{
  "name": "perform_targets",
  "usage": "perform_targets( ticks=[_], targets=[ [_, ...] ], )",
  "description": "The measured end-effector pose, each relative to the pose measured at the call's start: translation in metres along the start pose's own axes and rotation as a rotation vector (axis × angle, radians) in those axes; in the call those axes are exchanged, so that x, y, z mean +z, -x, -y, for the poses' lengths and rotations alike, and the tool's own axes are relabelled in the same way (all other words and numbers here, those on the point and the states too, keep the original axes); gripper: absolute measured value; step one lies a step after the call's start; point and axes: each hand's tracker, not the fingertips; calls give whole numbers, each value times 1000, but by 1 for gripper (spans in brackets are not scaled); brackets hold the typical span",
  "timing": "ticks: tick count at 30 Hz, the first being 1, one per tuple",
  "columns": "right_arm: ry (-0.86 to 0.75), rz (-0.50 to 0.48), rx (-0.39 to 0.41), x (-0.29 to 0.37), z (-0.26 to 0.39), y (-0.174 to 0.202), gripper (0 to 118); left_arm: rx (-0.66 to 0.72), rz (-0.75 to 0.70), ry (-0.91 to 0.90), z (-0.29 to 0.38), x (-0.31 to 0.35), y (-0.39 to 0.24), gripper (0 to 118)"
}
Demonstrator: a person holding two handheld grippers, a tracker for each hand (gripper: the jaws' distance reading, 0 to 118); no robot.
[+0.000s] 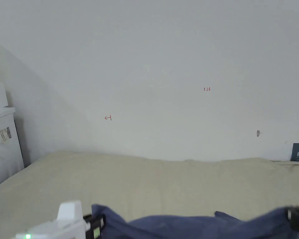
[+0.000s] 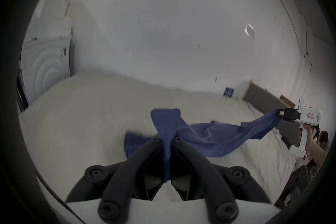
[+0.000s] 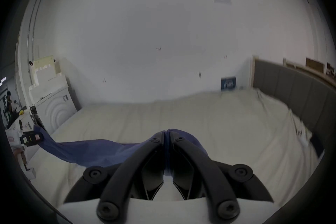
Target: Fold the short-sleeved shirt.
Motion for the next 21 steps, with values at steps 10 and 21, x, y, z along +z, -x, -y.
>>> perform_targets(
  ticks=[10, 21],
  targets=[
    [184, 21, -123, 62, 165, -49, 3, 249, -21, 104, 148, 71, 16, 4],
    [263, 101, -150, 180, 222, -73, 3, 278, -43, 126, 201, 196, 13, 4]
  ],
)
